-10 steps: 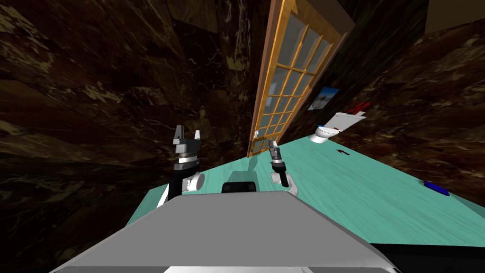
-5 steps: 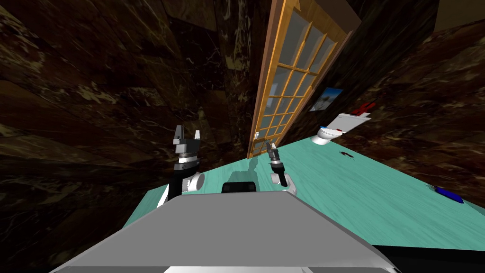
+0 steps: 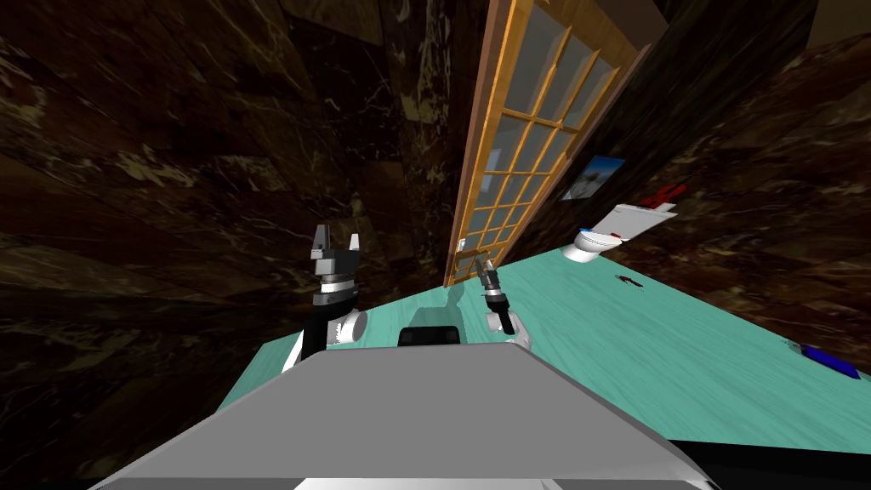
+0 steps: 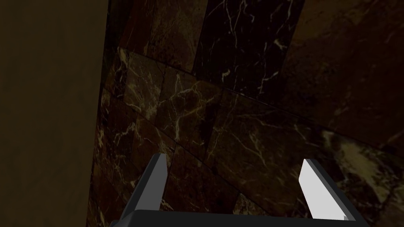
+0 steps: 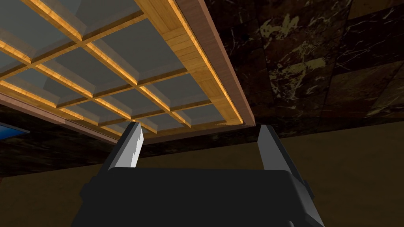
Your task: Pull the door open
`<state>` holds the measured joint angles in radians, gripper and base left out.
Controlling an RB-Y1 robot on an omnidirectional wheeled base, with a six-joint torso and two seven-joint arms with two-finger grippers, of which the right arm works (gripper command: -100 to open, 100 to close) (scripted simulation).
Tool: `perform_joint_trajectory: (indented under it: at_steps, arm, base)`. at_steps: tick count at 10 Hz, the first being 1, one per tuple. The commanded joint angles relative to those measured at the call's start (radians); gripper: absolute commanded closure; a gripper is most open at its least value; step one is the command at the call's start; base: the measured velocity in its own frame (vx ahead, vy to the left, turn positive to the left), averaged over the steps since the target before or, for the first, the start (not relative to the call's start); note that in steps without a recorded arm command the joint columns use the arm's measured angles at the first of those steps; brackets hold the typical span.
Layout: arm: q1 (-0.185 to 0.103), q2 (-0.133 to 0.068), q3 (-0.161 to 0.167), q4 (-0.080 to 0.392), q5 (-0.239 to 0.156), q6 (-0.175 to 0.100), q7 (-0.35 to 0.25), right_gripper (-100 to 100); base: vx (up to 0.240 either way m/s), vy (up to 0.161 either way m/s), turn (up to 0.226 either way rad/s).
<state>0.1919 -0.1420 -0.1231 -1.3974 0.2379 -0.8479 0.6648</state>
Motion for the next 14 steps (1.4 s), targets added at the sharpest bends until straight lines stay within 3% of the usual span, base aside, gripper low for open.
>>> perform_joint_trajectory:
  at_steps: [1,4,5,14]
  arm:
    - [-0.011,-0.004,-0.003,0.040,0.011,-0.009,0.022,-100]
    - [-0.039,-0.016,-0.010,0.133,0.039,-0.032,0.075,-100]
    - [-0.039,-0.016,-0.010,0.141,0.039,-0.032,0.075,-100]
    - [-0.117,-0.047,-0.030,0.421,0.118,-0.096,0.224,-100]
  base:
    - [0.052,-0.022,0.027]
    - [0.088,-0.050,0.039]
    - [0.070,-0.031,0.013]
    - [0.087,-0.040,0.033]
